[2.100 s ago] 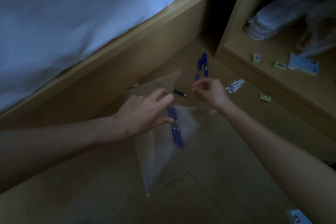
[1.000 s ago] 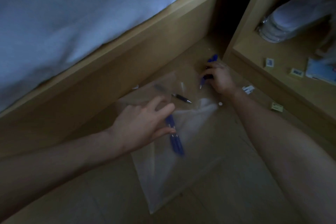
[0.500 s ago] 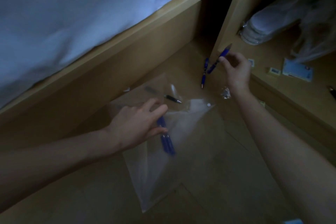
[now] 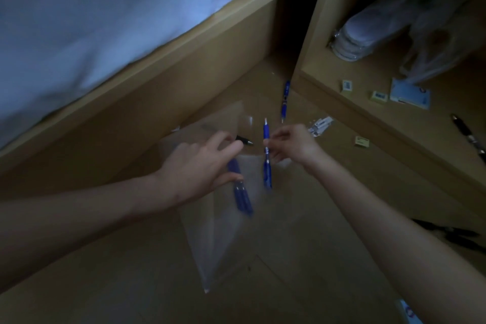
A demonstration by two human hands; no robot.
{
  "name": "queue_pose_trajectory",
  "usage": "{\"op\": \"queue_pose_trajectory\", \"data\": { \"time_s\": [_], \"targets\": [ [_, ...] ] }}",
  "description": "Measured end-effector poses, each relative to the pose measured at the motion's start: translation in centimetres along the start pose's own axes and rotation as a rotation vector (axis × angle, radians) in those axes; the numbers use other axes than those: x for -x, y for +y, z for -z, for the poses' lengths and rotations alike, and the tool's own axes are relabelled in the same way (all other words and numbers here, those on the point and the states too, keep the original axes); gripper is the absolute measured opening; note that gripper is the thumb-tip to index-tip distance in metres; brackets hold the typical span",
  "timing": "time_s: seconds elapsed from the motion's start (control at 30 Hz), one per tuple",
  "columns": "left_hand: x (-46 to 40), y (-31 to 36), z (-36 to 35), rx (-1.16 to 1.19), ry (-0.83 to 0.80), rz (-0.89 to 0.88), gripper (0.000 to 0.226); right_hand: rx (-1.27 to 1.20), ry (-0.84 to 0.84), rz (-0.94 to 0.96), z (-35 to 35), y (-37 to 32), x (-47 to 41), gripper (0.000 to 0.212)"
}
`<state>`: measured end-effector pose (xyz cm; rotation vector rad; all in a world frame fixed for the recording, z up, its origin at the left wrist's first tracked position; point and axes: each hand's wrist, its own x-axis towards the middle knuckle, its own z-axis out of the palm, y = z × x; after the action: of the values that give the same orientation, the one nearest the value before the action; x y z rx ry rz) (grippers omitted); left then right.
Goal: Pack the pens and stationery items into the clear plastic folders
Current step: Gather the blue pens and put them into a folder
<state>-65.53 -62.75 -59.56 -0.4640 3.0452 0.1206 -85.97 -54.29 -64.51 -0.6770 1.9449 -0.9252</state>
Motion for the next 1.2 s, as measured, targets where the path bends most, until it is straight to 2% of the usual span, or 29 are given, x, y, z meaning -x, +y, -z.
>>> {"op": "queue_pose_trajectory", "data": {
  "time_s": [0.1, 0.17, 0.37, 0.5, 0.63, 0.7, 0.83, 0.9, 1.0, 1.1, 1.2],
  "targets": [
    [0.3, -0.4, -0.3, -0.020, 0.017, -0.014, 0.045, 0.099, -0.055, -0.037, -2.1, 0.6, -0.5, 0.013],
    [0.5, -0.5, -0.2, -0.014, 0.080, -0.050, 0.044, 0.180, -0.047, -0.072, -3.2, 1.0, -0.8, 0.014],
    [1.0, -0.6, -0.4, -0.010, 0.115, -0.086, 0.042, 0.367, -0.018, -0.072, -5.9, 1.7, -0.4, 0.023],
    [1.1, -0.6, -0.5, -0.019, 0.168, -0.126, 0.041, 0.369, -0.046, -0.079, -6.6, 1.9, 0.0, 0.005],
    [1.2, -0.8, -0.6, -0.034, 0.183, -0.138, 0.041, 0.316, -0.085, -0.073, -5.7, 1.4, -0.1, 0.014],
    [1.4, -0.9, -0.5, -0.048, 0.181, -0.138, 0.042, 0.214, -0.048, -0.020, -4.3, 0.7, -0.4, 0.019],
    [1.3, -1.1, -0.3, -0.050, 0.179, -0.129, 0.042, 0.168, 0.142, 0.197, -0.6, -0.5, -1.7, 0.008],
    [1.2, -1.3, -0.4, -0.060, 0.170, -0.122, 0.042, 0.177, 0.257, 0.259, 1.1, -0.3, -3.0, 0.012],
    [0.4, -0.7, -0.1, -0.048, 0.096, -0.069, 0.046, 0.366, 0.354, 0.314, 3.2, 0.5, -5.0, 0.025],
    [-0.2, -0.1, -0.1, -0.054, -0.032, 0.016, 0.050, 0.549, 0.296, 0.281, 4.8, 2.0, -7.3, 0.039],
    [-0.5, -0.2, -0.6, -0.038, 0.044, -0.005, 0.047, 0.738, 0.206, 0.350, 5.3, 3.4, -9.6, 0.053]
  ]
}}
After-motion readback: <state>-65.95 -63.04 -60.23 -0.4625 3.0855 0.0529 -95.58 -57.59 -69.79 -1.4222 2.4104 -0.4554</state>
